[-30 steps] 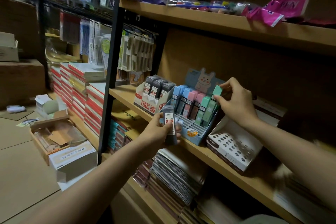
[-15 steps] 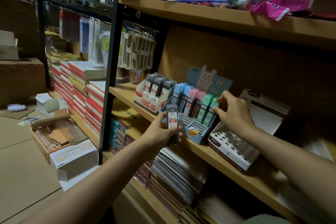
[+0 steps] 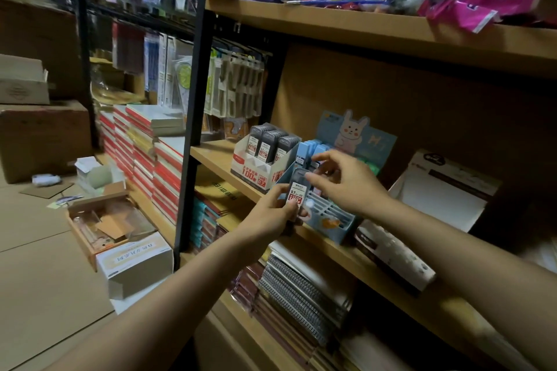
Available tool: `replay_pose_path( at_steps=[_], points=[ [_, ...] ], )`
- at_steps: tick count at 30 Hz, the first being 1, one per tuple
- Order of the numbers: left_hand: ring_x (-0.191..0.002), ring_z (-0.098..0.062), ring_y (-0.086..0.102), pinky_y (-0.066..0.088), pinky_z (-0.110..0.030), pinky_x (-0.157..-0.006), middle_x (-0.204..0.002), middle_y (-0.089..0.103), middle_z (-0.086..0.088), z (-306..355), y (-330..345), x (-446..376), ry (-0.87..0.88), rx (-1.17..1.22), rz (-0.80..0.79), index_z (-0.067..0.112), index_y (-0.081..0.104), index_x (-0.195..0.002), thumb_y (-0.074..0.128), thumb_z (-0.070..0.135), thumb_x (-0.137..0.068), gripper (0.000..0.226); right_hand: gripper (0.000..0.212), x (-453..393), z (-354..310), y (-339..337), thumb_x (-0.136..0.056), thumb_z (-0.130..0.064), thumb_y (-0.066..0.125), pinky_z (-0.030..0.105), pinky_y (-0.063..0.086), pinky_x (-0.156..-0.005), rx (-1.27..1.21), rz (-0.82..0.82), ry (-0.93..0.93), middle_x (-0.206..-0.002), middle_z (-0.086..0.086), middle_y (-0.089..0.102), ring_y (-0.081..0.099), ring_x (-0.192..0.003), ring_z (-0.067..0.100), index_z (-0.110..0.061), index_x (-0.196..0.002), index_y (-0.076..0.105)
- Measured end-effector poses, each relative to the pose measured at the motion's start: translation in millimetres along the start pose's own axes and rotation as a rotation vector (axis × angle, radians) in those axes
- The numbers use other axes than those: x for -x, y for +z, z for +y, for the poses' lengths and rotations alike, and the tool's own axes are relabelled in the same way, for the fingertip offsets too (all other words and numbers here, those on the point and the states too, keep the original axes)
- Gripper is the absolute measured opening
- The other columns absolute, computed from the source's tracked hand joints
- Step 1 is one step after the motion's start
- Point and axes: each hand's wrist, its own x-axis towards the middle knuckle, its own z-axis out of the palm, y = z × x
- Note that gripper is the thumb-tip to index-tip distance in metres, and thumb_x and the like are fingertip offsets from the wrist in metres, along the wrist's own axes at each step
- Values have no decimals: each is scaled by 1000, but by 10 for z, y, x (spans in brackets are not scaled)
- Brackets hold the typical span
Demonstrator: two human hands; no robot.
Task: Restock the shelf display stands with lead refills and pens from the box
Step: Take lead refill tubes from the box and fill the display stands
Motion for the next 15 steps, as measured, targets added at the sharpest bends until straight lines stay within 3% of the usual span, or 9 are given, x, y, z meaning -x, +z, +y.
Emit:
replay_pose_path(
  at_steps=[5, 7, 9, 12, 15],
  points=[
    [-89, -17, 63, 52, -28, -71, -102, 66, -8, 113, -124, -73, 32, -11, 71, 19, 55, -124, 46, 19, -101, 25, 26, -304, -171, 122, -80, -25, 78, 21, 51, -69, 33, -26, -28, -85, -10, 67, 66, -79, 8, -25, -104, 68],
    [-101, -17, 61, 52, -28, -81, -120, 59, -9, 135, -217, -118, 124, -221, 196, 14, 52, -129, 47, 25, -100, 31, 23, -487, -225, 63, -80, -23, 77, 28, 55, -73, -37, 26, -25, -89, -5, 69, 67, -82, 12, -24, -101, 67],
    [-116, -19, 53, 51, -35, -95, -138, 44, -6, 137, -329, -158, 229, -519, 349, 15, 48, -135, 49, 28, -99, 39, 20, -701, -276, -29, -81, -21, 77, 27, 55, -73, -77, 166, -35, -88, -5, 68, 67, -82, 12, -22, -99, 66],
    [-141, -23, 27, 33, -43, -115, -156, 22, -1, 133, -452, -193, 278, -856, 383, 21, 33, -147, 54, 34, -96, 57, 19, -971, -337, -101, -82, -19, 75, 21, 53, -68, -70, 310, -51, -88, -7, 66, 65, -83, 9, -20, -97, 64],
    [-149, -18, 2, 9, -41, -122, -162, 6, 3, 98, -490, -234, 288, -1085, 304, 26, 19, -153, 53, 41, -95, 68, 18, -1143, -326, -2, -84, -15, 73, 16, 49, -62, -11, 304, -44, -96, 2, 67, 63, -84, 13, -14, -98, 62]
  ],
)
